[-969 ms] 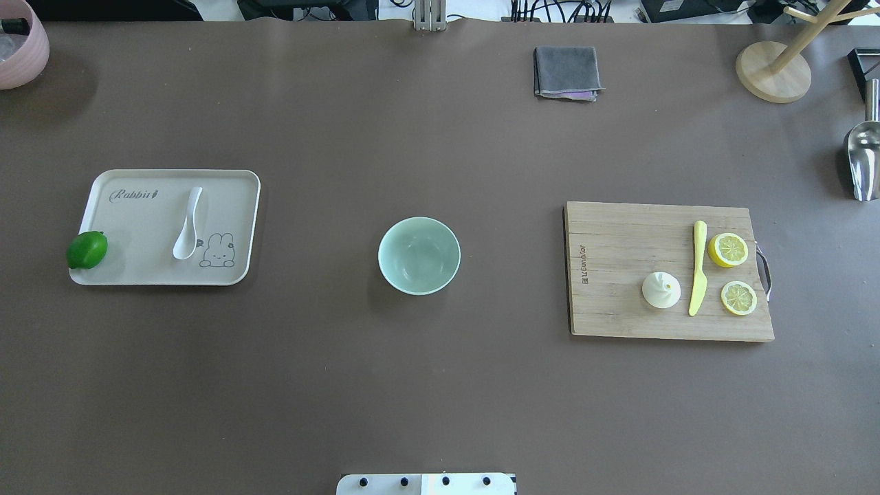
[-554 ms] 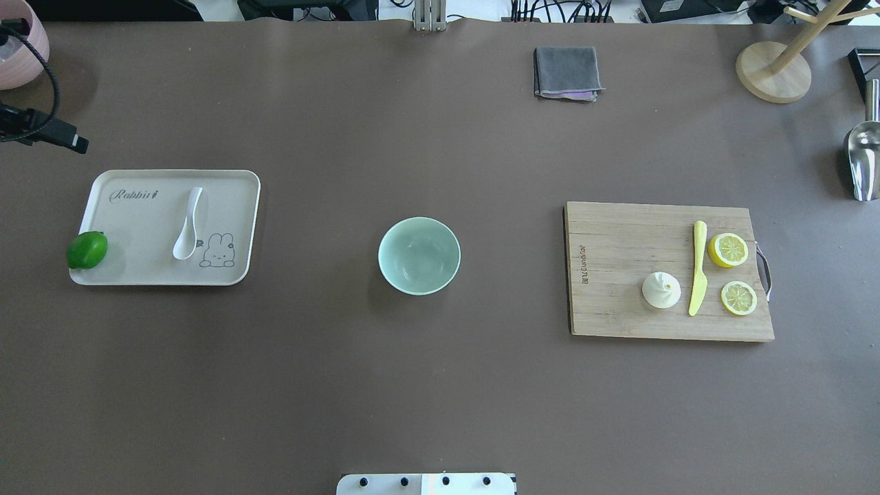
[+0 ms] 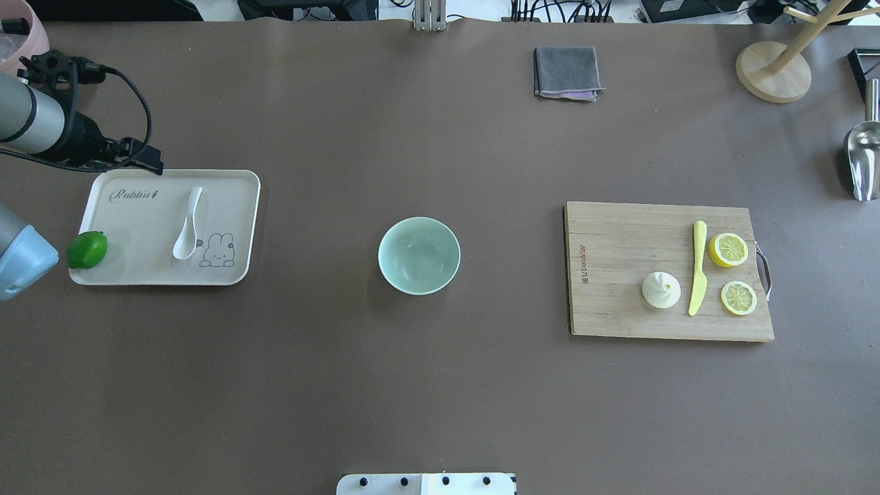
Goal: Put spoon and bun in bowl
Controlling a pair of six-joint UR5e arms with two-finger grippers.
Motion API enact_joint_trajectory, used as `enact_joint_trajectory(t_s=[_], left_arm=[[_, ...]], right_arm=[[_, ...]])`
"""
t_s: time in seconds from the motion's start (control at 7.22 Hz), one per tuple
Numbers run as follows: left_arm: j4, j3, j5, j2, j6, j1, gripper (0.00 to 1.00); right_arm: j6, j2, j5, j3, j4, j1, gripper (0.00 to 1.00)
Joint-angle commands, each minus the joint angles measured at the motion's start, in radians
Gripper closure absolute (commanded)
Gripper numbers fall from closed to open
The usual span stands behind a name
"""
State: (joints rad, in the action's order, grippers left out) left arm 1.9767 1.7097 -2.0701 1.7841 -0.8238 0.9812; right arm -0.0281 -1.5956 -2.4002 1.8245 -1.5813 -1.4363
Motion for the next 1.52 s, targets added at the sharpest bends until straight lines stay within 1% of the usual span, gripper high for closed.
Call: enact_joint_trajectory(t_s=[0.0,0.14,0.28,0.42,0.55,0.83,0.97,1.25,1.38], left_arm=[[0.011,-0.019,0.084,0.017,-0.061,-0.080,0.02],[0.061,-0.065,0.109,0.026,-0.081,-0.113,0.02],[0.132,-0.135,0.143,0.040,-0.098,-0.127,0.02],[0.192,-0.197,0.151,0.052,-0.100,-0.139,0.02],[0.206,-0.217,0.151,0.061,-0.107,-0.148,0.02],[0.205,-0.214,0.153,0.061,-0.117,-0.174,0.03],[0.203,-0.213,0.154,0.058,-0.118,-0.176,0.28],[0.203,-0.213,0.163,0.049,-0.117,-0.176,0.82],[0.200,-0.210,0.182,0.049,-0.117,-0.177,1.00]], right_arm=[[-0.170,0.011,-0.010,-0.004,0.078,0.048,0.00],[-0.199,0.043,-0.011,-0.004,0.073,0.085,0.00],[-0.305,0.060,-0.004,-0.001,0.079,0.114,0.00],[-0.328,0.066,-0.005,0.009,0.080,0.131,0.00],[-0.329,0.077,-0.002,0.009,0.080,0.146,0.00],[-0.345,0.089,-0.002,0.009,0.080,0.162,0.00],[-0.345,0.095,-0.002,0.009,0.080,0.165,0.00],[-0.346,0.097,-0.002,0.009,0.080,0.166,0.00],[-0.358,0.100,-0.002,0.009,0.081,0.168,0.00]])
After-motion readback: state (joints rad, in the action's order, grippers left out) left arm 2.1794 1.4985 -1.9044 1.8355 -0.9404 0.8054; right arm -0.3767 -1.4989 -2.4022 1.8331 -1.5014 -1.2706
